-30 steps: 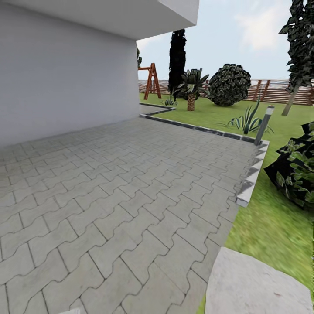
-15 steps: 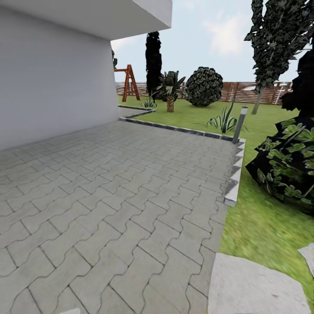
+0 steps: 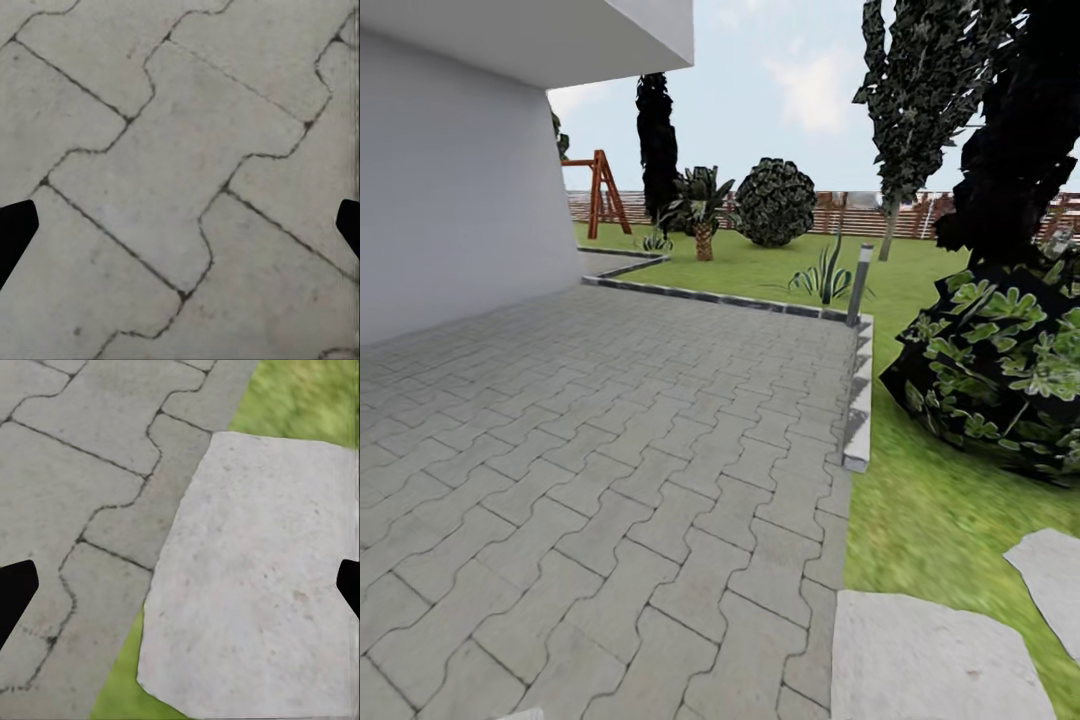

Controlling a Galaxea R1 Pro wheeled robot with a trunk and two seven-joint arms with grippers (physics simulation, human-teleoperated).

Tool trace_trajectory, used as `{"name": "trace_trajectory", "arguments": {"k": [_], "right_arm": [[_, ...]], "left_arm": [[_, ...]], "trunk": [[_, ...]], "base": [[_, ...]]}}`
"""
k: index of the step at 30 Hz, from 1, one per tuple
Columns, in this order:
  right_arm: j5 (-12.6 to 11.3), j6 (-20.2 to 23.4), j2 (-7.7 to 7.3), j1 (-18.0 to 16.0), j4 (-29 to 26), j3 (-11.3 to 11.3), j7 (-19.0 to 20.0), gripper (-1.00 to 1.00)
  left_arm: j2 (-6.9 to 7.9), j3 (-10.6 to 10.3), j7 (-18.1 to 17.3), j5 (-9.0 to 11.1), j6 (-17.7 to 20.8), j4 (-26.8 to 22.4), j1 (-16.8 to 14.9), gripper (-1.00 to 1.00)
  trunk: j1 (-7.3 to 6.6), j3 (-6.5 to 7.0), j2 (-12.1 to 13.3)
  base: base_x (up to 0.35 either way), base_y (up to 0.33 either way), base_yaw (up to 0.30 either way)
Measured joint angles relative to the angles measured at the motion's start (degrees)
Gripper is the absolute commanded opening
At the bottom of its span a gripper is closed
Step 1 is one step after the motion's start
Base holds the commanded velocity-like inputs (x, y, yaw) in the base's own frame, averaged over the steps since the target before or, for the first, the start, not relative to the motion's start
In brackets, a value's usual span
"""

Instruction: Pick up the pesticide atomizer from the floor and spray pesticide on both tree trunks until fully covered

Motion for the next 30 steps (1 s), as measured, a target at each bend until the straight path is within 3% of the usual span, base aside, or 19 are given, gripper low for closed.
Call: {"name": "trace_trajectory", "arguments": {"k": [30], "right_arm": [[0.00, 0.00, -0.04, -0.01, 0.00, 0.00, 0.00, 1.00]], "left_arm": [[0.09, 0.09, -0.01, 0.23, 0.00, -0.05, 0.00, 1.00]], "trunk": [[0.01, 0.98, 0.00]], "base": [[0.003, 0.000, -0.298]]}}
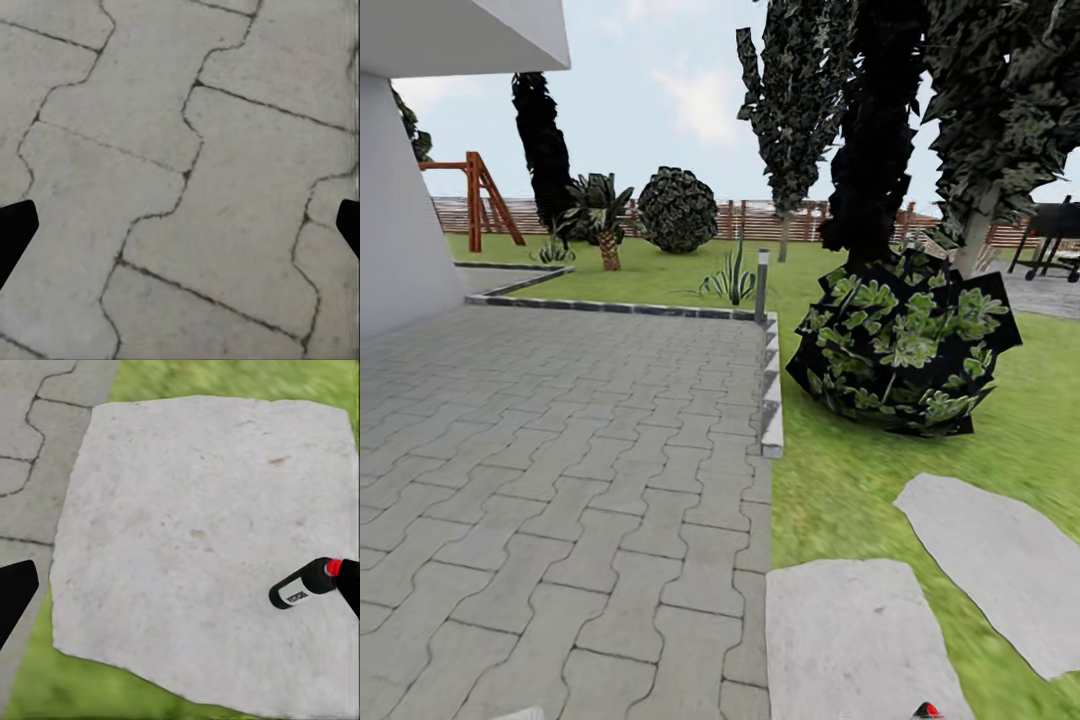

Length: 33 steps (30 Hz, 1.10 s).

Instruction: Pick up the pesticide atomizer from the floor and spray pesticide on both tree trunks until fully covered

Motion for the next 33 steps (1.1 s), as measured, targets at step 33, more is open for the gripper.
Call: {"name": "trace_trajectory", "arguments": {"k": [33], "right_arm": [[0.00, 0.08, 0.05, -0.03, 0.01, 0.01, 0.00, 1.00]], "left_arm": [[0.00, 0.01, 0.01, 0.01, 0.01, 0.05, 0.00, 1.00]], "trunk": [[-0.02, 0.84, 0.00]], "base": [[0.146, 0.223, -0.298]]}}
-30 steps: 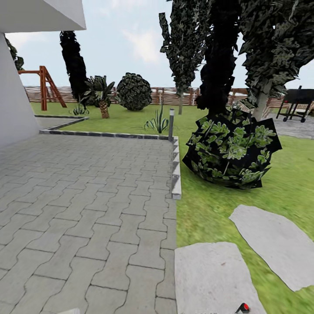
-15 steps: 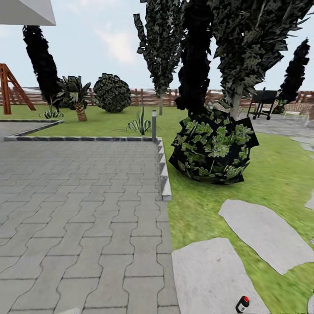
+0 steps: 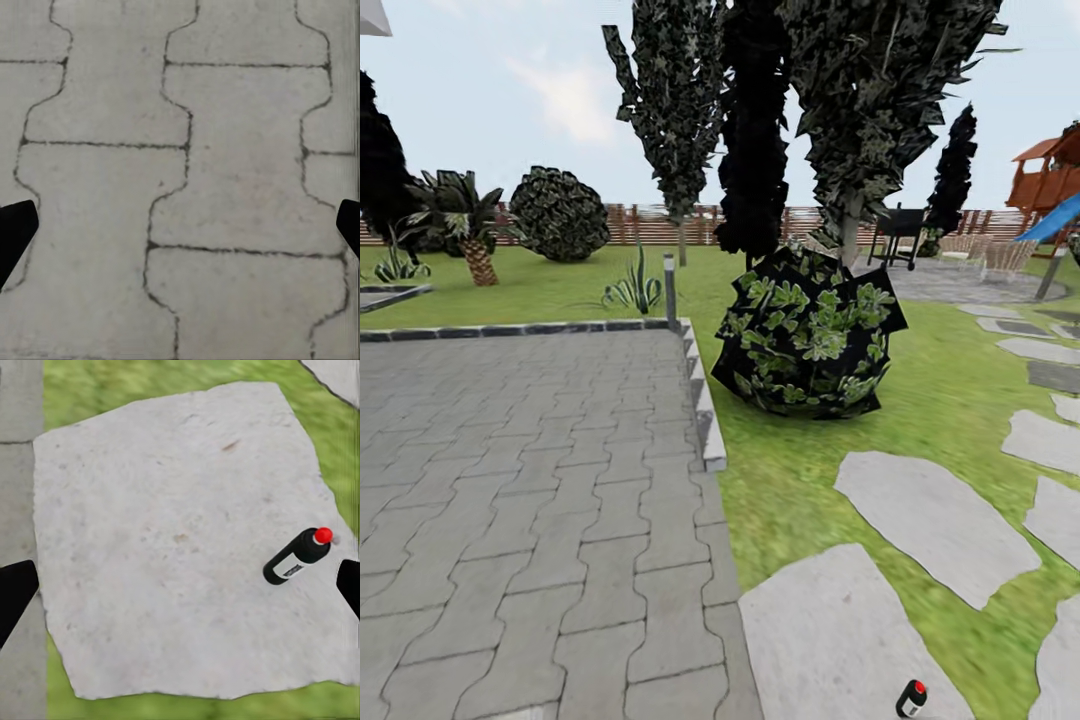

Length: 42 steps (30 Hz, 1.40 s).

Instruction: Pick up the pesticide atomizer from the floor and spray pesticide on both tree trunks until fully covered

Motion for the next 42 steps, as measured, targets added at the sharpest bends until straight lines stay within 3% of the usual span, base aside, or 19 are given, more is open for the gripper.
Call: {"name": "trace_trajectory", "arguments": {"k": [42], "right_arm": [[0.00, -0.01, -0.04, 0.02, -0.01, -0.01, 0.02, 1.00]], "left_arm": [[0.00, -0.01, 0.00, 0.00, -0.01, 0.01, 0.00, 1.00]], "trunk": [[0.02, 0.00, 0.00]], "base": [[0.022, 0.014, -0.300]]}}
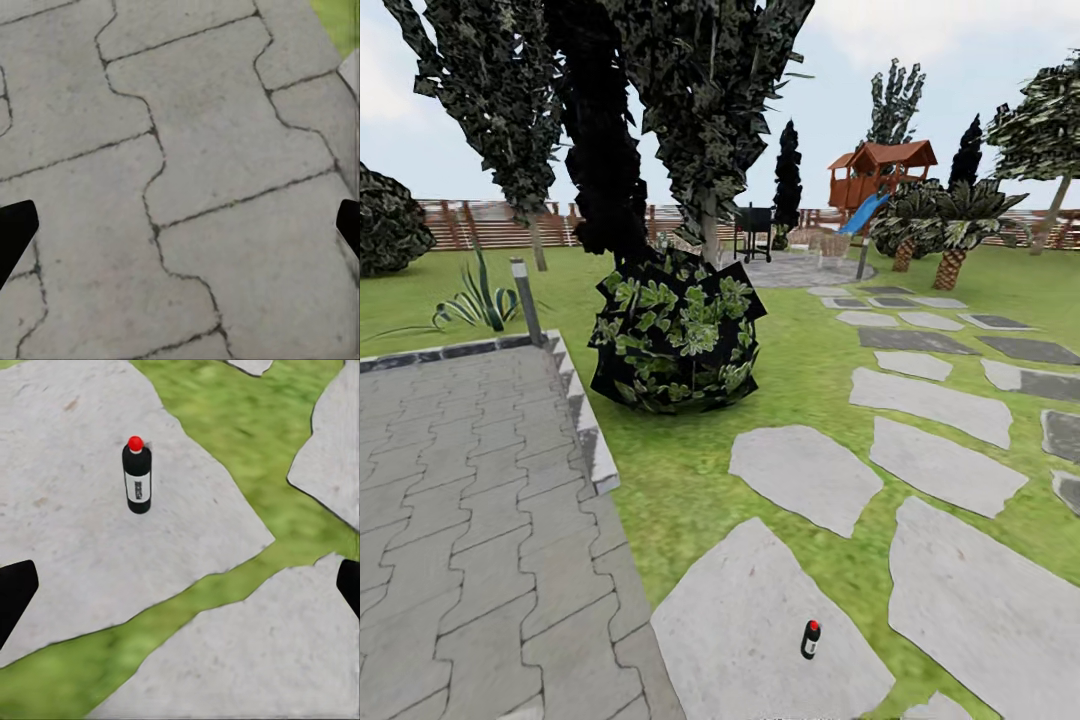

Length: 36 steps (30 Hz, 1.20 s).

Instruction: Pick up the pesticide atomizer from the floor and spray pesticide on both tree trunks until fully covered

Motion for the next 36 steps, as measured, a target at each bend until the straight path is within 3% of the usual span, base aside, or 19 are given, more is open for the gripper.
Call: {"name": "trace_trajectory", "arguments": {"k": [12, 36], "right_arm": [[0.00, 0.00, 0.04, -0.01, 0.01, 0.01, 0.00, 1.00], [0.00, 0.00, -0.01, 0.01, 0.02, 0.01, -0.01, 1.00]], "left_arm": [[0.00, 0.01, 0.00, 0.00, 0.01, -0.04, 0.00, 1.00], [0.00, 0.02, 0.00, -0.08, 0.01, -0.02, 0.00, 1.00]], "trunk": [[-0.01, 0.00, 0.00], [-0.03, 0.00, 0.00]], "base": [[0.044, 0.042, -0.300], [0.207, 0.240, -0.300]]}}
